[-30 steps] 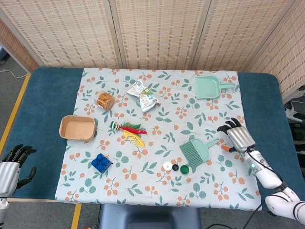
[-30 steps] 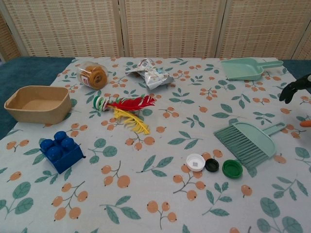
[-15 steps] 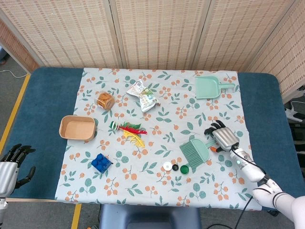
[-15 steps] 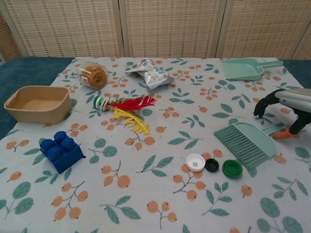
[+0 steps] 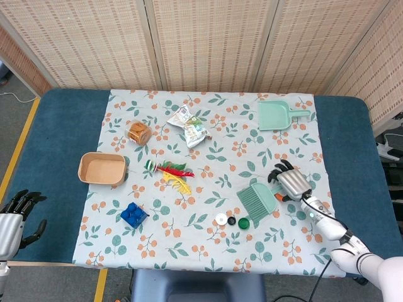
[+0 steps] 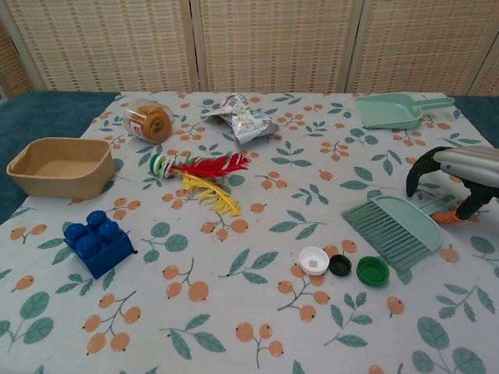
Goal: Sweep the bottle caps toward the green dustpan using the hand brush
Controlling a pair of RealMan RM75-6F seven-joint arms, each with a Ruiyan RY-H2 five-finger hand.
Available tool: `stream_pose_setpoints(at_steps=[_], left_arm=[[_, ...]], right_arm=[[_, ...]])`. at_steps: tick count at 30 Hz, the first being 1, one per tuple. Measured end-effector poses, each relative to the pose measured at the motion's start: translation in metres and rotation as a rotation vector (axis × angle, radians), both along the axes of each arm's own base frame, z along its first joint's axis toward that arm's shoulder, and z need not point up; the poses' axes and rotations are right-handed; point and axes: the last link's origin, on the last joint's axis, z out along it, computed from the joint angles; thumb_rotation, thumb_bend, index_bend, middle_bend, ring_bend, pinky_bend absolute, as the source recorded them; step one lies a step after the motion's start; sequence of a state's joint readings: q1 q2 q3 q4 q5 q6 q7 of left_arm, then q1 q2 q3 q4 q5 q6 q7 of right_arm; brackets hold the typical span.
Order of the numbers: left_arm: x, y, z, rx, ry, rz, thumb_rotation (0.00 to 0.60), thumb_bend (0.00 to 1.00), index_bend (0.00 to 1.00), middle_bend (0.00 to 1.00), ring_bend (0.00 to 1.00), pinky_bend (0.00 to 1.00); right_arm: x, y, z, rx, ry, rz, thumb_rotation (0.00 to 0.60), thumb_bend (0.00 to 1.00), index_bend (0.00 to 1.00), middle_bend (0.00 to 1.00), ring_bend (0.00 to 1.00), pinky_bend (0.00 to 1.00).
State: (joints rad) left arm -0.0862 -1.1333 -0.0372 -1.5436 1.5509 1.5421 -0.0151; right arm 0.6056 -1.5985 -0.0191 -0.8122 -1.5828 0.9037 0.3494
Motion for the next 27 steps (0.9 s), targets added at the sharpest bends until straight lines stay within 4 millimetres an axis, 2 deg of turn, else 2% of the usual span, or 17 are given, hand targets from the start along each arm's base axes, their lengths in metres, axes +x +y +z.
stream_pose_setpoints(at_steps=[18,23,27], left_arm=[[0.001,-0.001,0.003,0.010,-0.010,-0.005,0.600,0.37,0.27,0.21,0.12,0.36],[0.000,-0.001,0.003,0.013,-0.011,-0.006,0.600,0.37,0.27,0.21,0.12,0.36],[0.000,-0.001,0.003,0.014,-0.013,-0.007,0.600,0.37,0.27,0.20,0.12,0.36]], right_arm=[[0.015,0.003,0.007,0.049,0.176,0.082,0.600,0.24,0.42,0.38,0.11,0.08],[0.020,0.004,0.005,0.062,0.217,0.106,0.600,0.24,0.47,0.42,0.14,0.11],[0.024,0.004,0.004,0.060,0.241,0.132,0.600,0.32,0.54,0.47,0.18,0.15]])
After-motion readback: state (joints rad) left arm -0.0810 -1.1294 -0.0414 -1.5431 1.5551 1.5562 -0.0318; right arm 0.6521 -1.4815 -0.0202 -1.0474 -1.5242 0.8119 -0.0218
